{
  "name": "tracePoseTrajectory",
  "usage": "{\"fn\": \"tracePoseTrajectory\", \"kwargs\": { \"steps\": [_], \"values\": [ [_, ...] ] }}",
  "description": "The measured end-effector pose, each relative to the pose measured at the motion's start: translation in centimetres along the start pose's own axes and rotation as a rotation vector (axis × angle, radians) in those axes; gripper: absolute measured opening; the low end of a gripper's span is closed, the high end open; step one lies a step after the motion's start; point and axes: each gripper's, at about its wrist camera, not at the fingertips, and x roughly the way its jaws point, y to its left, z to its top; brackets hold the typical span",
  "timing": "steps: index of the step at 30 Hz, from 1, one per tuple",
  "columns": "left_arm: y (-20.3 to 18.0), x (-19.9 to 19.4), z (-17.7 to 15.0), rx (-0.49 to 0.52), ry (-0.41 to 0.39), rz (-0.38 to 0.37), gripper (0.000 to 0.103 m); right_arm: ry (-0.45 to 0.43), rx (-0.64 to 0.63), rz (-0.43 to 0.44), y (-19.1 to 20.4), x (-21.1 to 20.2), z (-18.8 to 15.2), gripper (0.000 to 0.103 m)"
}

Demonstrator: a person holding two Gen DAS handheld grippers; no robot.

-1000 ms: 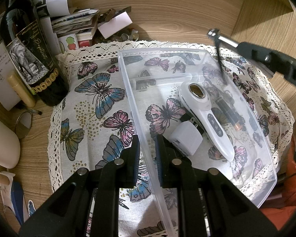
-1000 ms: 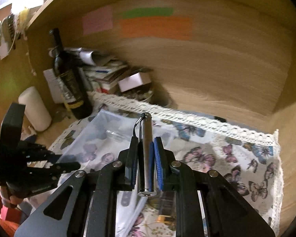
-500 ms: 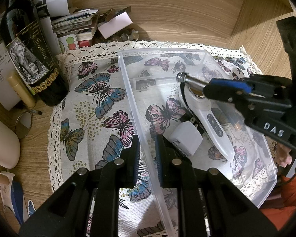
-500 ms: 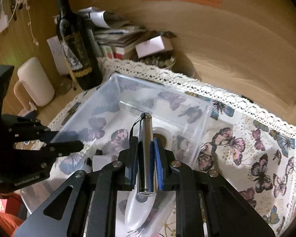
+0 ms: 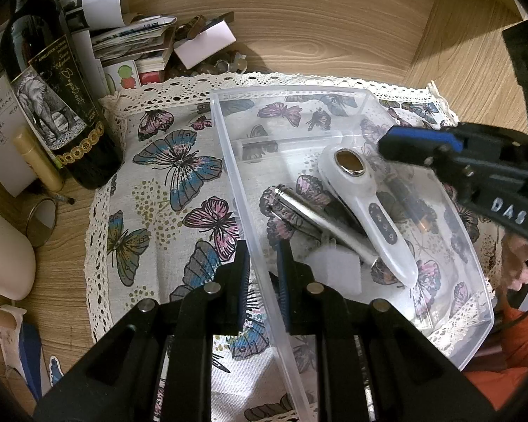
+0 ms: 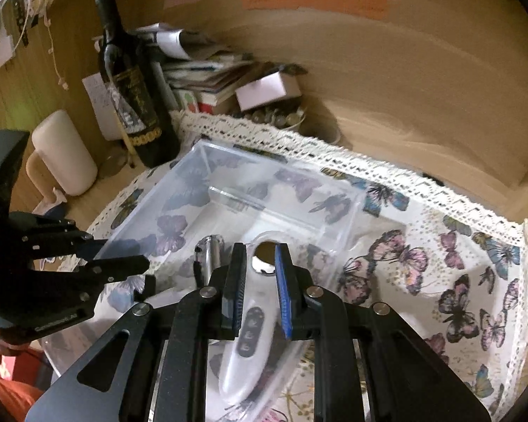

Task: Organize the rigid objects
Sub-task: 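Carry the silver cylinder into the clear box and release it, then grasp the silver key on the cloth with the right tool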

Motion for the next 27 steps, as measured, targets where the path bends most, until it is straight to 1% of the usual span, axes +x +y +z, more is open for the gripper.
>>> {"fn": "tracePoseTrajectory", "kwargs": {
  "steps": [6, 11, 14, 16, 17, 21, 27],
  "values": [
    [0.0, 0.0, 0.0, 0.001, 0.001, 0.000, 0.015, -0.040, 0.034, -0.046, -1.5, -1.8, 0.2, 0.016],
    [0.0, 0.0, 0.0, 0.000, 0.000, 0.000, 0.015, -0.064, 0.074, -0.103, -3.4, -3.2, -0.3, 0.027],
    [0.0, 0.0, 0.0, 0.000, 0.000, 0.000, 0.015, -0.061, 0.107, -0.144, -4.9, -3.6, -0.9, 0.032],
    [0.0, 0.0, 0.0, 0.000, 0.000, 0.000, 0.015, -0.045, 0.128, -0.162, -5.8, -3.4, -1.5, 0.037],
    [0.0, 0.0, 0.0, 0.000, 0.000, 0.000, 0.015, -0.031, 0.135, -0.172, -6.3, -3.1, -1.8, 0.038],
    [0.0, 0.0, 0.0, 0.000, 0.000, 0.000, 0.015, 0.037, 0.141, -0.205, -7.4, -1.3, -3.4, 0.038],
    [0.0, 0.0, 0.0, 0.001, 0.001, 0.000, 0.015, 0.135, 0.154, -0.197, -8.5, 1.6, -5.5, 0.038]
  ]
}}
